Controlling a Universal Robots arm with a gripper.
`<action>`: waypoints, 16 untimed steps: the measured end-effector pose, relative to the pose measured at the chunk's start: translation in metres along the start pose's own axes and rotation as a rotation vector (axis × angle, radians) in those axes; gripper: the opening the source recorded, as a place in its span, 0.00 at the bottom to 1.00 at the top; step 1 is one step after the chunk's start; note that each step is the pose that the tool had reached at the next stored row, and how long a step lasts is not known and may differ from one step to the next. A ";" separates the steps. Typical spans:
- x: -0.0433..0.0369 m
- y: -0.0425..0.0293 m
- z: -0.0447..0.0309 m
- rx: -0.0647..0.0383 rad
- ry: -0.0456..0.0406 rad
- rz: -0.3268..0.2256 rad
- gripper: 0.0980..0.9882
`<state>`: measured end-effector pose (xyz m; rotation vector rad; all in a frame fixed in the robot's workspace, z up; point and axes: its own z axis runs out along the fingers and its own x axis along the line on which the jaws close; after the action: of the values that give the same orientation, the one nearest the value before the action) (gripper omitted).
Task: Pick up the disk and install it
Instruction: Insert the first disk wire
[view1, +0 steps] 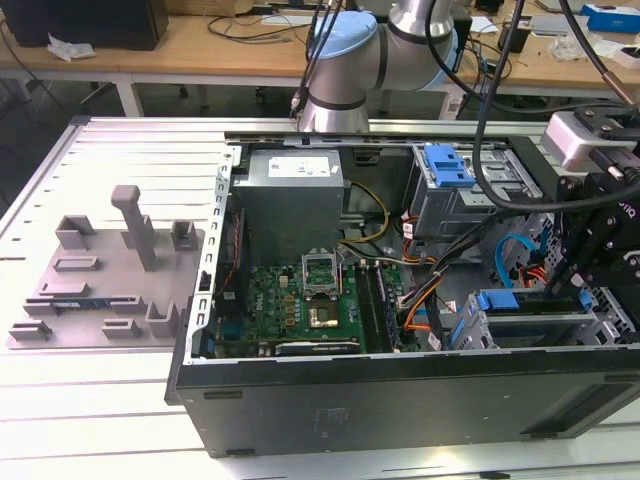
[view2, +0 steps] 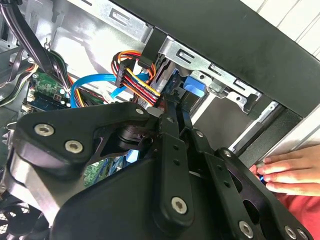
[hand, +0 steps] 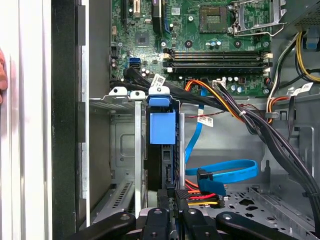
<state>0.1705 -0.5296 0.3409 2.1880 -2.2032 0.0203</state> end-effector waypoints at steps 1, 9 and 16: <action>0.0000 0.0000 0.0001 0.000 -0.0001 0.000 0.08; 0.0001 0.0000 -0.0026 0.000 -0.0002 0.000 0.08; 0.0000 0.0001 -0.0030 0.000 -0.0002 0.001 0.08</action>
<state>0.1705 -0.5295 0.3439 2.1875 -2.2038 0.0201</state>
